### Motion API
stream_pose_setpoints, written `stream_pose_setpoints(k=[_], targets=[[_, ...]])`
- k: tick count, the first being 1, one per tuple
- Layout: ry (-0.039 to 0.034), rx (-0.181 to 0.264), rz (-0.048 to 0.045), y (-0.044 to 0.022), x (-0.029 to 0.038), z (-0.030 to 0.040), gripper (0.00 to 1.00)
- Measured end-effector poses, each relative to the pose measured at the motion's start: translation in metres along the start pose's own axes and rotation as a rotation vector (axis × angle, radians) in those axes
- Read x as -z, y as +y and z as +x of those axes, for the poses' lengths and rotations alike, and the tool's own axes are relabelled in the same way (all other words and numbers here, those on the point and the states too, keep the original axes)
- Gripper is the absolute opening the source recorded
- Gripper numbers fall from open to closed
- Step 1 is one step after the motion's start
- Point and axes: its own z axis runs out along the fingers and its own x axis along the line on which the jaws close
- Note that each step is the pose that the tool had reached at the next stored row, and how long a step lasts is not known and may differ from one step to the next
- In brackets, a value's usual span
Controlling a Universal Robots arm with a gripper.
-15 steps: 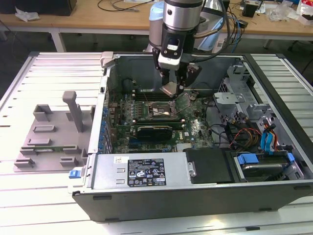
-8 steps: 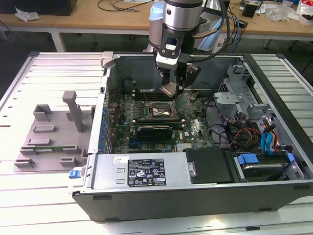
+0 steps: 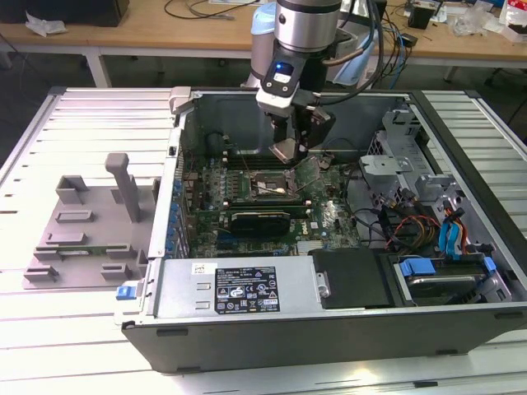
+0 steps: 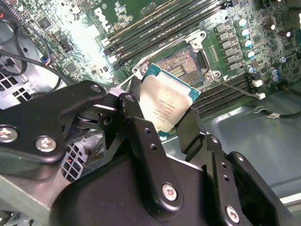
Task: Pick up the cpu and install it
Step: 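Place the cpu into insertion slot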
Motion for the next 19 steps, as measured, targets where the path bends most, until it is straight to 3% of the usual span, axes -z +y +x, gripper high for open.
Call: stream_pose_setpoints(k=[8, 19], targets=[[-0.0022, -0.063, 0.0034, 0.0, -0.0002, 0.0, 0.55], [-0.0061, -0.189, 0.0101, 0.0, -0.0006, 0.0, 0.55]])
